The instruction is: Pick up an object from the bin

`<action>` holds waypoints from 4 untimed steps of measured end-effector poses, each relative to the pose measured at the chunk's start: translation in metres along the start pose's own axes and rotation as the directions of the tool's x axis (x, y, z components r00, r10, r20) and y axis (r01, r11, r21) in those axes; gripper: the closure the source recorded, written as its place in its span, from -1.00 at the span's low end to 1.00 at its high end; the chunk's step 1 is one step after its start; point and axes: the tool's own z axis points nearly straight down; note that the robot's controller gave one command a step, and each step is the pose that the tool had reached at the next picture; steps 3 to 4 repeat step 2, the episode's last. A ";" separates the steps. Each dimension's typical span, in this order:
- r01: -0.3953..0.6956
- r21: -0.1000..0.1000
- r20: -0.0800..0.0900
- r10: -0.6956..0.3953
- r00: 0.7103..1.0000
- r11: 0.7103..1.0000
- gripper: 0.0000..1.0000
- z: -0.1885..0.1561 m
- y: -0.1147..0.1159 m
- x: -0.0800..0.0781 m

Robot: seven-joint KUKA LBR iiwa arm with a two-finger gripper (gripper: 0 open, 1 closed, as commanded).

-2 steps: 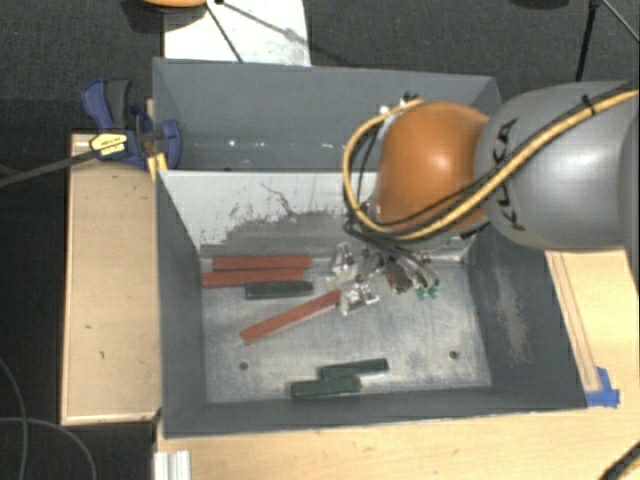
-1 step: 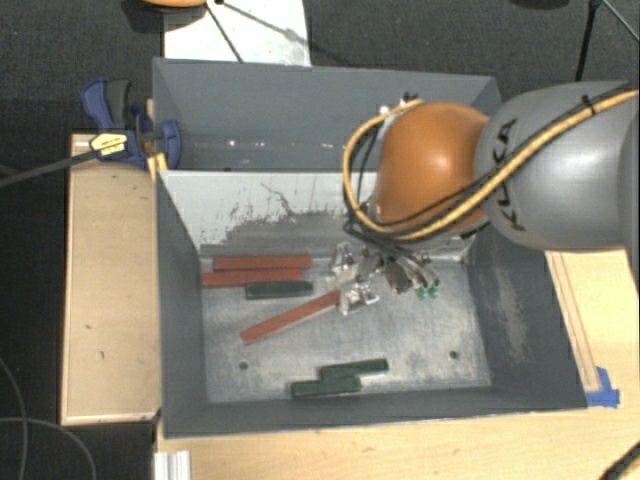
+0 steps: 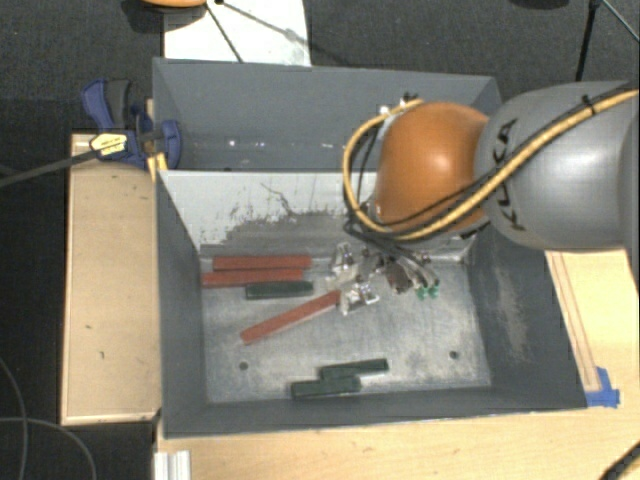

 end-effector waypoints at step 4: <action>0.001 0.000 0.000 -0.001 1.000 1.000 1.00 0.000 0.000 0.000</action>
Offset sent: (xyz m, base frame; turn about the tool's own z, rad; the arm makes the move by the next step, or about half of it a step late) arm 0.0000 0.0000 0.0000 0.0000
